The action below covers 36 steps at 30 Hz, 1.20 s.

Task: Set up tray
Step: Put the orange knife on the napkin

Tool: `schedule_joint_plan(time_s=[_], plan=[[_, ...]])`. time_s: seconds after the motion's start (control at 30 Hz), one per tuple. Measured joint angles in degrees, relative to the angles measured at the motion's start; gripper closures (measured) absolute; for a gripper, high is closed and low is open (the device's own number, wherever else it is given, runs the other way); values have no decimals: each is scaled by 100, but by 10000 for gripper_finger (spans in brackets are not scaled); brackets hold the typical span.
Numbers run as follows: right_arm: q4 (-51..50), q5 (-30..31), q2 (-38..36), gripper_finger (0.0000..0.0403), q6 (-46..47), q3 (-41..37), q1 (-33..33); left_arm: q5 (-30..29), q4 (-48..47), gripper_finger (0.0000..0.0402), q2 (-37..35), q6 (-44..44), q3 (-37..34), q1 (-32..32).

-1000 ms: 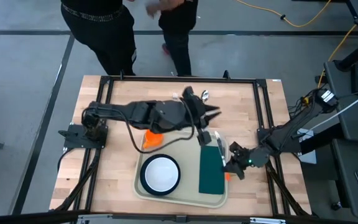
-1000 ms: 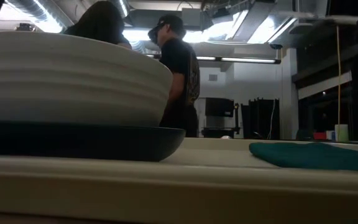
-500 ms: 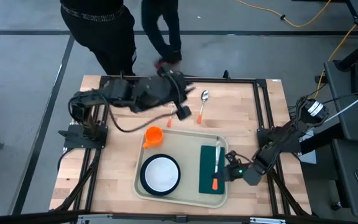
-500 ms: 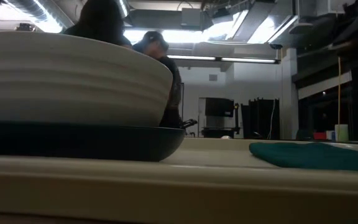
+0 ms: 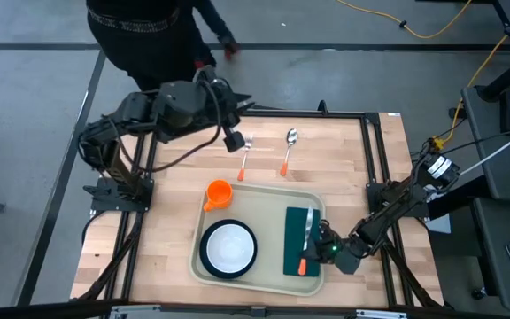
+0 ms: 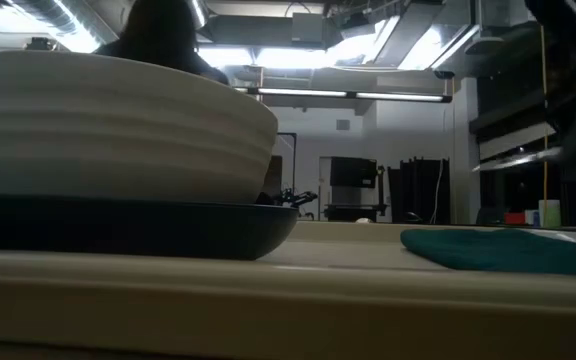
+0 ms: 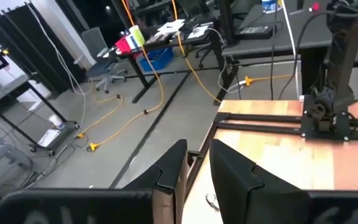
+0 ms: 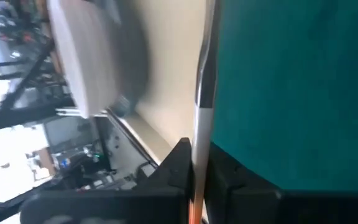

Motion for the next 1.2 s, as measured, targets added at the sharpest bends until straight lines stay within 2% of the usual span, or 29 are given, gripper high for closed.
schedule_joint_plan(time_s=[0.27, 0.6, 1.07, 1.2], plan=[[-753, -979, -189, 381, 165, -3, 235, -26, -41, 339, -83, 20, 0, -3], [-668, -1003, -191, 381, 248, -398, 94, -9, -45, 344, -49, -161, -144, -54], [-326, -997, -194, 381, 246, -398, -58, -10, -42, 349, -49, -158, -146, -111], [-224, -1005, -194, 368, 264, -398, -58, -11, -42, 348, -49, -105, -146, -111]])
